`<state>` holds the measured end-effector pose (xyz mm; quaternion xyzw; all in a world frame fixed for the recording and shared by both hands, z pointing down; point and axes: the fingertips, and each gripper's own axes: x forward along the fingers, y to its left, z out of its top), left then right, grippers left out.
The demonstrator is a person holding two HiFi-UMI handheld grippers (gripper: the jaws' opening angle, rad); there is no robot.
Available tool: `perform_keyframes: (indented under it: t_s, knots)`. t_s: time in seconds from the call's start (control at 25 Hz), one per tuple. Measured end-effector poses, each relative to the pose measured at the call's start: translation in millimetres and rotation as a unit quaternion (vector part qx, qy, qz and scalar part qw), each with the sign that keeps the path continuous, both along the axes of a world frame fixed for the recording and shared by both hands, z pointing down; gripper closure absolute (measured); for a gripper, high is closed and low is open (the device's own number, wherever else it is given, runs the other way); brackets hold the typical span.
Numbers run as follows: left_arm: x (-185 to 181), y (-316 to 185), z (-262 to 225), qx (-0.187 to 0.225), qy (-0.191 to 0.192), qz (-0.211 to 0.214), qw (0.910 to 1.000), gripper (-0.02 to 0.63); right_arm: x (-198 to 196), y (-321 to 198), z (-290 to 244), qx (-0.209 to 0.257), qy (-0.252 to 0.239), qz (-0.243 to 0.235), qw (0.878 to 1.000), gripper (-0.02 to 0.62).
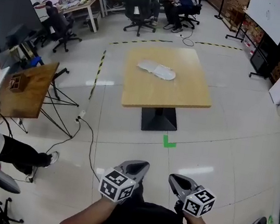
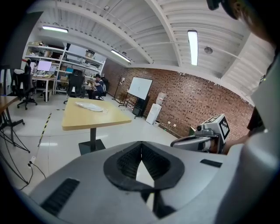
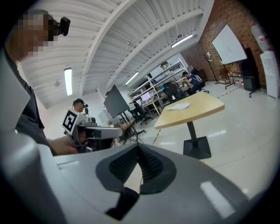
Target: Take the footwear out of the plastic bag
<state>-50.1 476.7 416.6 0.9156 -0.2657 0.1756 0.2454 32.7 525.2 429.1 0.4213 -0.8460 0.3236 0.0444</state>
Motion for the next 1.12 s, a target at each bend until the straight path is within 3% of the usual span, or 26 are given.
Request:
perform_keyframes:
  t_s: [0.24, 0.48, 0.8, 0.96, 1.12]
  knots:
    - [-4.2, -95.8, 3.9, -0.011, 0.011, 0.022, 0.9996, 0.598, -5.5, -84.9, 8.2, -0.035, 0.052, 0.007, 0.998, 0.592]
    - [-19.4, -184.9, 4.4, 0.019, 0.007, 0.067, 0.9976, 0.598, -17.9, -178.9, 6.9, -0.039, 0.101, 0.028, 0.994, 0.592]
    - [-62.5, -292.4, 14.4, 0.017, 0.001, 0.033, 0.9993, 0.598, -17.1, -267.0, 12.8, -0.042, 0.114, 0.055, 0.991, 0.592]
    - [-64.6, -332.9, 25.0, 0.027, -0.019, 0.026, 0.9991, 0.598, -1.4, -308.3, 27.2, -0.053, 0.117, 0.062, 0.990, 0.592]
    - [-43.3, -370.8, 26.5, 0.090, -0.087, 0.058, 0.9904, 0.598, 20.0, -347.7, 32.6, -0.045, 0.143, 0.039, 0.988, 0.592]
